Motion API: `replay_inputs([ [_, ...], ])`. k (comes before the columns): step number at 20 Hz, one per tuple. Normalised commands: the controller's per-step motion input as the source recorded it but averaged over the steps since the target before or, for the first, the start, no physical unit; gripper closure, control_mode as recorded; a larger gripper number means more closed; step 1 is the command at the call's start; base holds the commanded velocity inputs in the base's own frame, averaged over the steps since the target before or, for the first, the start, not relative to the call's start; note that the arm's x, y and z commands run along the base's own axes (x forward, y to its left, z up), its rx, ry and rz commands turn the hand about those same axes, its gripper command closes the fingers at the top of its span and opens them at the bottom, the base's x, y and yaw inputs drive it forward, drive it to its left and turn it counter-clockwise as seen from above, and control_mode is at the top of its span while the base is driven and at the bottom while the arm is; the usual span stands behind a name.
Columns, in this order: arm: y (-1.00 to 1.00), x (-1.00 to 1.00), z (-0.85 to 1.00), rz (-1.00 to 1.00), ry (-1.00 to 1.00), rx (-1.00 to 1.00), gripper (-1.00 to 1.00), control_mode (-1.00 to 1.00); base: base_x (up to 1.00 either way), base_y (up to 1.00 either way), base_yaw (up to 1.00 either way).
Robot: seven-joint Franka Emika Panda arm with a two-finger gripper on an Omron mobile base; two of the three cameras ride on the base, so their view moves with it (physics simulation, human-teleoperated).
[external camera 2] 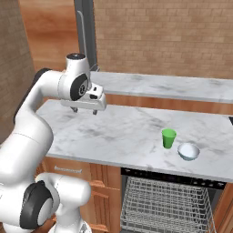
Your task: Pick up the cup and bowl from the counter, place them in the dishwasher, and close the dishwasher door.
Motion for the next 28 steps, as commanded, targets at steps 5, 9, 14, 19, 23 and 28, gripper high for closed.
replay_inputs([
  [5,-0.35,0.00,-0.01,0.00,0.00,0.00,-1.00,-1.00,0.00,0.00,0.00],
  [9,-0.41,0.00,-0.06,0.00,0.00,0.00,-1.00,-1.00,0.00,0.00,0.00],
  [14,-0.42,0.02,-0.14,0.00,0.00,0.00,-1.00,-1.00,0.00,0.00,0.00],
  [19,-0.37,0.08,-0.19,0.00,0.00,-0.04,-1.00,-1.00,0.00,0.00,0.00],
  [23,-0.31,0.10,-0.15,0.00,0.00,-0.06,-1.00,-1.00,0.00,0.00,0.00],
  [28,-0.34,0.19,-0.09,0.00,0.00,0.00,-1.00,-1.00,0.00,0.00,0.00],
])
